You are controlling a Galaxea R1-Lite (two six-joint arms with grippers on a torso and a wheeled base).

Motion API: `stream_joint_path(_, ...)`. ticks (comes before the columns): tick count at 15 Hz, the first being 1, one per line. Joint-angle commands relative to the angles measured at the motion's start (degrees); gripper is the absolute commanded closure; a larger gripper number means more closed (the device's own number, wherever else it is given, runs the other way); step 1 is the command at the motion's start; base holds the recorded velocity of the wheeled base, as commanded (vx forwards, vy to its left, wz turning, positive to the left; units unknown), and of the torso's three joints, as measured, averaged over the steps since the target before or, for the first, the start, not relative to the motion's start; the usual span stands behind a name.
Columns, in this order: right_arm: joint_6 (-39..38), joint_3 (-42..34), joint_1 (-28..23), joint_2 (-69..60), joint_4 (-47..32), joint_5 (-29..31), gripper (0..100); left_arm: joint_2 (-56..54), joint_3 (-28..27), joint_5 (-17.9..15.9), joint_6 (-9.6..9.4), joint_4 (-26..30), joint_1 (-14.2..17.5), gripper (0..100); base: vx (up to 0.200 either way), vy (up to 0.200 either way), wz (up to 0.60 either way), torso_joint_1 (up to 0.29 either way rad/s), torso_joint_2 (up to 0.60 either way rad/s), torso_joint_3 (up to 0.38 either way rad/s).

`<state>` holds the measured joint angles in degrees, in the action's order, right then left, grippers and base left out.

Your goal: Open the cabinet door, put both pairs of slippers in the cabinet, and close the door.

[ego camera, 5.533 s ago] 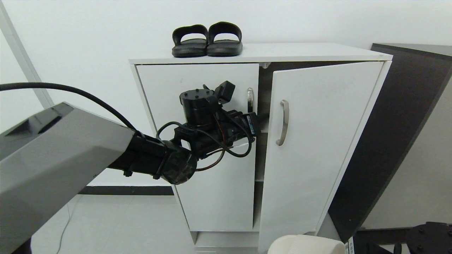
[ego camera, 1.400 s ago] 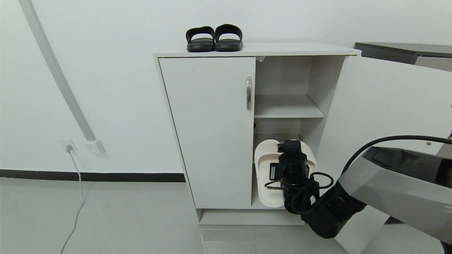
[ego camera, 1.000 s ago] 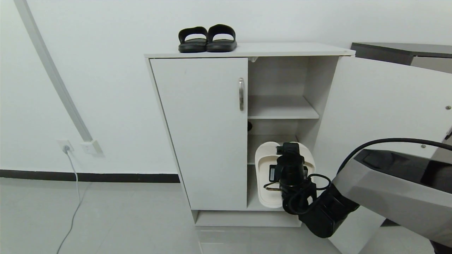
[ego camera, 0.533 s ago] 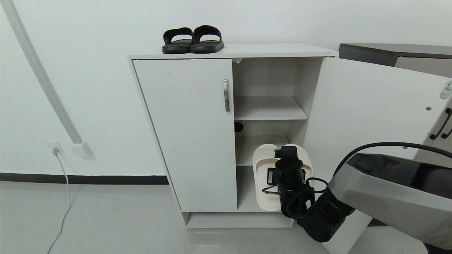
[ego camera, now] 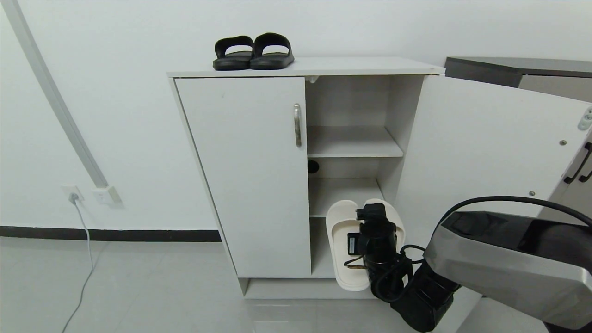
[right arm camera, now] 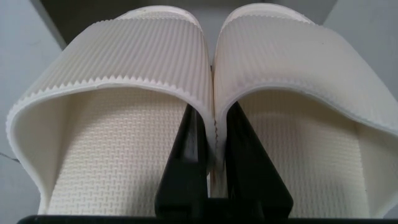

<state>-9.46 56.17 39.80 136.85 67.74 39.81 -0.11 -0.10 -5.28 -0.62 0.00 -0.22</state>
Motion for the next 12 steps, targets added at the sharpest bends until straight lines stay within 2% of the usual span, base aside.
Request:
stream_joint_path(1, 0.1, 0.2, -0.1, 0.5, 0.0, 0.0, 100, 0.1, 0.0, 0.0, 0.01, 0.0, 0.0, 100, 0.0, 0.0, 0.0, 0.0, 0.0, 0.0)
stream_joint_path(8, 0.1, 0.3, -0.1, 1.2, 0.1, 0.0, 100, 0.1, 0.0, 0.0, -0.08, 0.1, 0.0, 100, 0.0, 0.0, 0.0, 0.0, 0.0, 0.0)
stream_joint_path(12, 0.1, 0.7, -0.1, 1.8, 0.1, 0.0, 100, 0.1, 0.0, 0.0, -0.08, 0.1, 0.0, 100, 0.0, 0.0, 0.0, 0.001, 0.0, -0.136)
